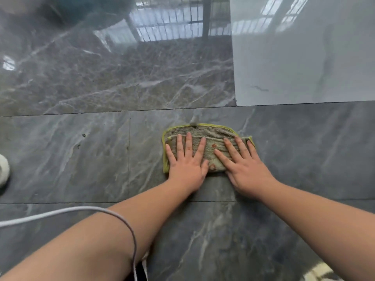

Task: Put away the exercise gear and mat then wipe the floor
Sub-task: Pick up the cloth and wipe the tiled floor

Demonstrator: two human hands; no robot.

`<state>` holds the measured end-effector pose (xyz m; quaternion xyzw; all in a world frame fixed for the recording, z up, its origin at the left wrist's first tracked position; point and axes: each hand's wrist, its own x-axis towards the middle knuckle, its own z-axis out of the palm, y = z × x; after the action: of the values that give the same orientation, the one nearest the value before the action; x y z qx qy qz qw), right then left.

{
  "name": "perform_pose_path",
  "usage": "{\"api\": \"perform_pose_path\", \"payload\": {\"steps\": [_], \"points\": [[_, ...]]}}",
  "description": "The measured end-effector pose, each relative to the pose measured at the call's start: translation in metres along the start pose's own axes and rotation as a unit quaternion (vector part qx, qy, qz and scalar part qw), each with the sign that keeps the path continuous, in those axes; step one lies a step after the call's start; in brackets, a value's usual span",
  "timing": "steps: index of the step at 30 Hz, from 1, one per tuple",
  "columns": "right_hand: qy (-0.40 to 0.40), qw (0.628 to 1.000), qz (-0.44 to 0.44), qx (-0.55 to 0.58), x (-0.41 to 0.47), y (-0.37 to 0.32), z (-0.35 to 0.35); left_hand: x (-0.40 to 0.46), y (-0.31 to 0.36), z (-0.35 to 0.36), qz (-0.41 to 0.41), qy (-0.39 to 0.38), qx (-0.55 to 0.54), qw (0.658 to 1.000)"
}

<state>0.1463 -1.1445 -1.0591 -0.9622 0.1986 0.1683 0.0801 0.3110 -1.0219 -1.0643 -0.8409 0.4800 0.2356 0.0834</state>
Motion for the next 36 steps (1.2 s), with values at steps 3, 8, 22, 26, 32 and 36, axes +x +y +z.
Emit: {"api": "perform_pose_path", "payload": {"steps": [3, 8, 22, 26, 32, 36], "points": [[-0.008, 0.998, 0.063, 0.011, -0.013, 0.011, 0.004, 0.015, 0.020, -0.007, 0.040, 0.007, 0.006, 0.999], [-0.004, 0.994, 0.097, 0.052, -0.017, 0.009, 0.005, 0.013, 0.012, -0.002, 0.068, 0.034, 0.012, 0.997], [0.058, 0.972, 0.215, 0.072, 0.008, 0.046, -0.033, 0.038, -0.034, -0.043, 0.134, 0.109, -0.025, 0.985], [0.039, 0.967, 0.218, 0.127, 0.012, 0.053, -0.038, 0.045, -0.045, -0.065, 0.085, 0.092, -0.017, 0.992], [0.083, 0.906, 0.215, 0.355, 0.008, 0.061, -0.046, 0.050, -0.069, -0.087, 0.096, 0.035, -0.153, 0.983], [0.129, 0.863, 0.256, 0.416, 0.014, 0.058, -0.052, 0.045, -0.078, -0.094, 0.043, 0.033, -0.317, 0.947]]}}
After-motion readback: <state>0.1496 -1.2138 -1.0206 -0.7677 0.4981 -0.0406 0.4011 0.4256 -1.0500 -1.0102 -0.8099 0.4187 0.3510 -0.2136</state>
